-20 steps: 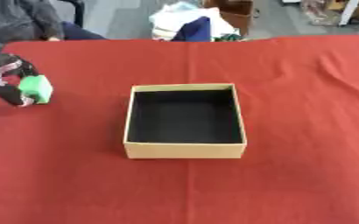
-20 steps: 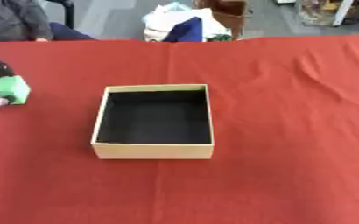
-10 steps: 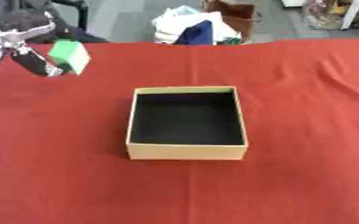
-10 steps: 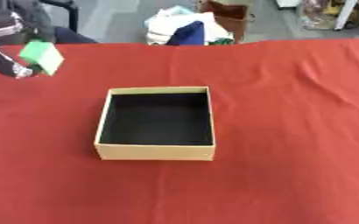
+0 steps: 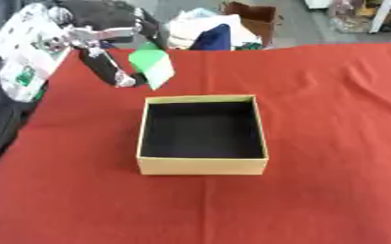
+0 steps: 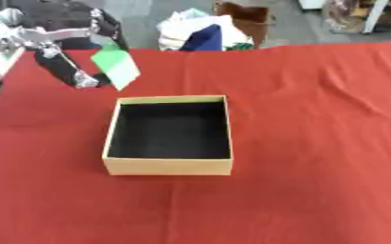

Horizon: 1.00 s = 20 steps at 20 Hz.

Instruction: Pick up objects on the table and place them in the box.

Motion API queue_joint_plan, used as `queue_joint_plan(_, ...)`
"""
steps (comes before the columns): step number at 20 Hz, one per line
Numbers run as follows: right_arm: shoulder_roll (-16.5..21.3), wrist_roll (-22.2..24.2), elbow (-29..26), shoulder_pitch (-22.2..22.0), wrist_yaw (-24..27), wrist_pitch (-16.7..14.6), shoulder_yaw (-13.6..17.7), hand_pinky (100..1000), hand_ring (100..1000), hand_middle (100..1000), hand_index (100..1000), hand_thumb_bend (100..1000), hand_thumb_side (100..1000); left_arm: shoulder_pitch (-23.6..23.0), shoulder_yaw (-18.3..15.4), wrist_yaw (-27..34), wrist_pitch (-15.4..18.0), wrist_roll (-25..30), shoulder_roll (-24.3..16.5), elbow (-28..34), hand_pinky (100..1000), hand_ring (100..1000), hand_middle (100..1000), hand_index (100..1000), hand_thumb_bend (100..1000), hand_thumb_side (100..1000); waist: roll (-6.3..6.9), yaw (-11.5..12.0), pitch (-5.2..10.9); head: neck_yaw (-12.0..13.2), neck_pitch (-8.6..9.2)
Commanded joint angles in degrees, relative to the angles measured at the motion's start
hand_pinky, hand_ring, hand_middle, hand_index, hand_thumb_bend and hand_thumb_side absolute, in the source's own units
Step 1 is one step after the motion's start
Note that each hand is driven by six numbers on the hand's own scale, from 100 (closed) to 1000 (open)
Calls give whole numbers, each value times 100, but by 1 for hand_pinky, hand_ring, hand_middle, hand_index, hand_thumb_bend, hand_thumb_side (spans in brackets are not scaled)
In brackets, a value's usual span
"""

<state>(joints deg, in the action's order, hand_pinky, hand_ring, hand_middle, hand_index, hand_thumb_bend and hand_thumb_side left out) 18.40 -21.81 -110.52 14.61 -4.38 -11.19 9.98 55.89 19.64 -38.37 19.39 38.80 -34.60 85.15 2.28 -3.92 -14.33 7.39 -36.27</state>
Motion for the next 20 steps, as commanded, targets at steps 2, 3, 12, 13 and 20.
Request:
queue_joint_plan(2,65,14,-69,67,28,-23,15,646,763,800,906,100,532,52,160,30,41,126,159,-57,825,759,585,732,223,100,-6,-2,93,-58,40)
queue_joint_plan(3,63,15,-69,72,29,-25,15,646,763,800,906,100,532,24,215,9,65,149,217,-104,824,760,590,735,224,100,-5,0,88,-71,58)
queue_joint_plan(12,36,10,-69,87,39,-29,23,645,763,799,906,100,532,-289,475,-361,313,120,539,-524,818,774,672,817,267,112,-38,-7,61,-135,104)
queue_joint_plan(13,36,8,-68,87,40,-28,25,645,763,799,906,100,532,-321,480,-386,334,88,524,-518,824,778,688,835,291,148,-41,-1,56,-146,108)
queue_joint_plan(20,48,-8,-70,87,28,-29,43,645,763,799,905,100,533,-590,286,-504,191,-377,64,75,866,808,768,908,476,398,-18,64,45,-168,119)
